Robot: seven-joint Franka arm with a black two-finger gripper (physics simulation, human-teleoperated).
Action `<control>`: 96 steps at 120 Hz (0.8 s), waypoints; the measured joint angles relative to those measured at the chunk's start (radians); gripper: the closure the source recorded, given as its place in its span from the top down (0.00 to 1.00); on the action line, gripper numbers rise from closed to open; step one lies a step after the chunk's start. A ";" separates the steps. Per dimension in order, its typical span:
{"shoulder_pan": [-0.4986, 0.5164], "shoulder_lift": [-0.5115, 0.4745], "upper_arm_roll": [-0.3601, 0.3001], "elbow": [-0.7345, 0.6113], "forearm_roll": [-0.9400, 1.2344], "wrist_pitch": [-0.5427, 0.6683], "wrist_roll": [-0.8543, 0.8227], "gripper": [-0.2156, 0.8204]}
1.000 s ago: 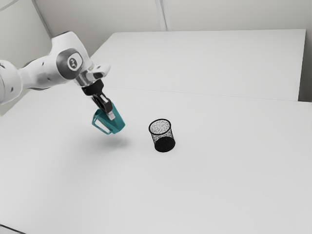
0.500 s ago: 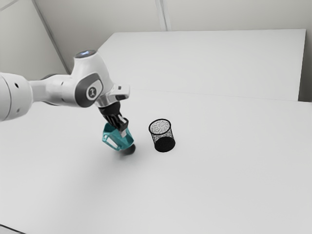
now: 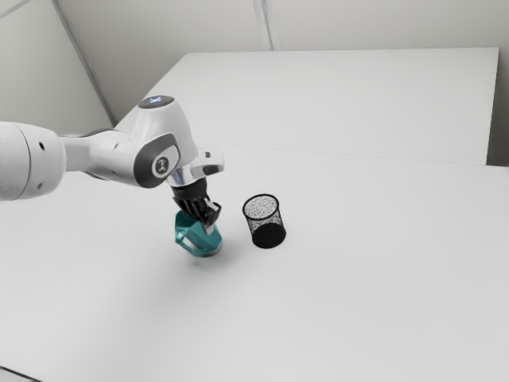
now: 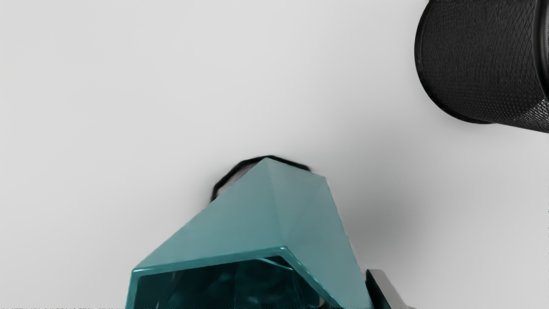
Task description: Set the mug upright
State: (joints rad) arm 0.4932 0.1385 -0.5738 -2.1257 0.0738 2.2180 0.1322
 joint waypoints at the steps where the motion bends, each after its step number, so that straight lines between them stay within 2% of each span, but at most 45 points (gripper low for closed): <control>1: 0.000 0.000 0.000 0.000 0.000 0.000 -0.002 0.17; 18: -0.003 -0.008 -0.001 0.001 -0.002 0.001 -0.027 0.45; 36: -0.006 -0.042 -0.006 0.001 -0.003 -0.002 -0.052 0.63; 58: -0.007 -0.158 -0.013 0.087 -0.010 -0.074 -0.075 0.72; 88: -0.037 -0.151 -0.014 0.403 -0.016 -0.303 -0.103 0.77; 92: -0.054 -0.145 -0.002 0.450 -0.014 -0.336 -0.106 0.77; 96: -0.109 -0.135 0.047 0.499 -0.011 -0.373 -0.109 0.78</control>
State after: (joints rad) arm 0.3838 0.0031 -0.5270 -1.6269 0.0627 1.8454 0.0230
